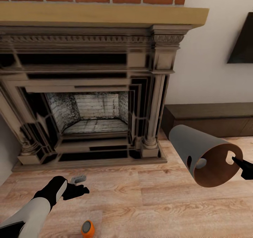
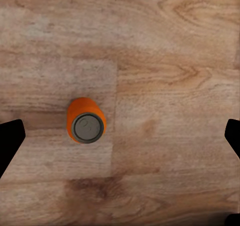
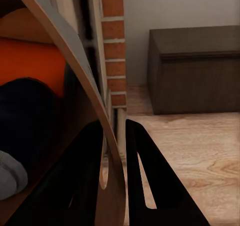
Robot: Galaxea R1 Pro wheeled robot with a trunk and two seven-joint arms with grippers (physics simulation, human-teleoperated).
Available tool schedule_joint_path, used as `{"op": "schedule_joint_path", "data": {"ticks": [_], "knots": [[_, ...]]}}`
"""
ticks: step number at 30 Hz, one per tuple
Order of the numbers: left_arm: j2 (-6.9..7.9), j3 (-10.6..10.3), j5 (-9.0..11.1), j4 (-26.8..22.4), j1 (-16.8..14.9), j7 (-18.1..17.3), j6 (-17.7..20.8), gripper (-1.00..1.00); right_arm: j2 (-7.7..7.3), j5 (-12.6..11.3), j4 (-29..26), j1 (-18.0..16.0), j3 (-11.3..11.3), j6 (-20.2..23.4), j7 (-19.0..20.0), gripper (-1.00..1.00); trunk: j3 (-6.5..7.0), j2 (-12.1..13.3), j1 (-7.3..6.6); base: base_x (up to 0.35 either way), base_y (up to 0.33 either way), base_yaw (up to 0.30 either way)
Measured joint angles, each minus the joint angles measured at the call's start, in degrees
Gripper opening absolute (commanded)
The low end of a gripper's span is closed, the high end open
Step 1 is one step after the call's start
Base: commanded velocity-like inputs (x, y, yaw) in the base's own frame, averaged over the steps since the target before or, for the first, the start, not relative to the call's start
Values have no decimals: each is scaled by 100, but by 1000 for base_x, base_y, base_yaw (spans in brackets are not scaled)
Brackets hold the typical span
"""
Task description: Put the three can of soda from the living room inside the tash can in the kitchen.
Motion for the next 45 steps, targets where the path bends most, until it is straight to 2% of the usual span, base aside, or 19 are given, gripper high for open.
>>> {"op": "schedule_joint_path", "data": {"ticks": [28,37,40,43,45], "knots": [[5,38,21,-39,-17,85,42,100,-11,11,1,1,5,0,0,-100,-502,-1121,614,-1,0,0],[9,35,24,-19,-17,78,17,100,-104,4,-10,-139,-59,24,-6,-100,-664,-1482,812,0,0,0],[9,35,25,-35,-14,78,11,100,-145,51,-6,-201,-51,321,-12,-100,-717,-1603,878,0,0,0],[9,33,25,-46,-10,77,7,100,-222,92,-1,-318,-32,437,-40,-100,-771,-1723,944,0,0,0],[7,30,25,-50,-11,78,3,100,-250,34,-1,-361,-17,503,-49,-100,-807,-1803,988,0,0,0]]}}
